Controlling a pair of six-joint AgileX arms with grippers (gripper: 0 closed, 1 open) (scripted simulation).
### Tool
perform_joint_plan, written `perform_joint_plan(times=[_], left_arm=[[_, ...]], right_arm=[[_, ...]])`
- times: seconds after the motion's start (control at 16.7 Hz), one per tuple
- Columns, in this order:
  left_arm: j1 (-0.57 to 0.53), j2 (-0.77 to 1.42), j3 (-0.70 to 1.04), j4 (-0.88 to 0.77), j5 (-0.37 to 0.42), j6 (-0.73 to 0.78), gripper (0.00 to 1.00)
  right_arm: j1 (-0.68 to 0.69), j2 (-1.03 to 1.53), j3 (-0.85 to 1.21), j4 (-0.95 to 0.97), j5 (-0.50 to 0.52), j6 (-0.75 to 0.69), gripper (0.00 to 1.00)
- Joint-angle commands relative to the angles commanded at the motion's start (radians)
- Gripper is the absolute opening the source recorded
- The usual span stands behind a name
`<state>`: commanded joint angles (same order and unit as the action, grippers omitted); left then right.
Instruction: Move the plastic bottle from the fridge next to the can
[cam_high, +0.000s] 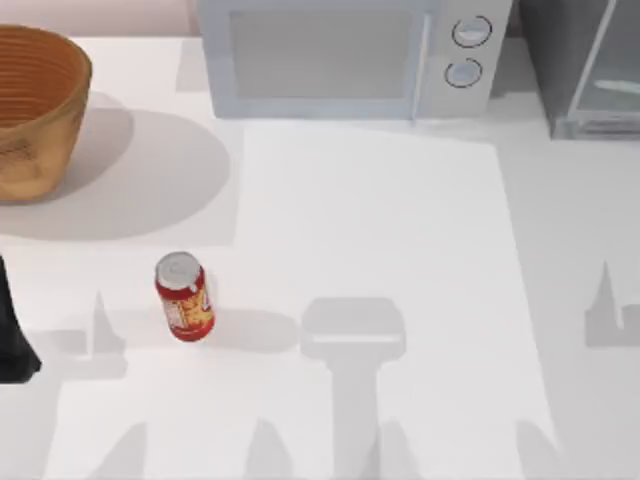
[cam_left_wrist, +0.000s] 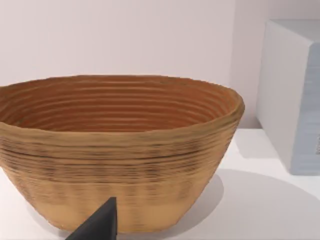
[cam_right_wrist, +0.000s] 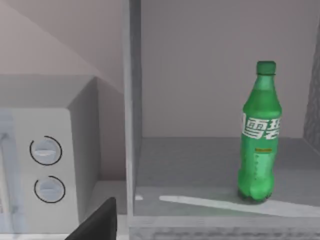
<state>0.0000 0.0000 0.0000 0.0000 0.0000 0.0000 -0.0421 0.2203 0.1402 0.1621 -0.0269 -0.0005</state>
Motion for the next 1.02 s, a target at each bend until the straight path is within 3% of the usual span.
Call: perform_joint_plan(times=[0.24, 0.78, 1.02], left_arm=[[0.000, 0.000, 0.000, 0.000, 0.000, 0.000, 1.00], [0.000, 0.000, 0.000, 0.000, 0.000, 0.000, 1.00], [0.000, 0.000, 0.000, 0.000, 0.000, 0.000, 1.00]], right_arm=[[-0.048, 0.357, 0.176, 0.205, -0.043, 0.002, 1.00], [-0.165, 1.427, 0.611, 0.712, -0.154, 0.005, 1.00], [-0.206, 1.755, 0.760, 0.886, -0.189, 0.006, 1.00]])
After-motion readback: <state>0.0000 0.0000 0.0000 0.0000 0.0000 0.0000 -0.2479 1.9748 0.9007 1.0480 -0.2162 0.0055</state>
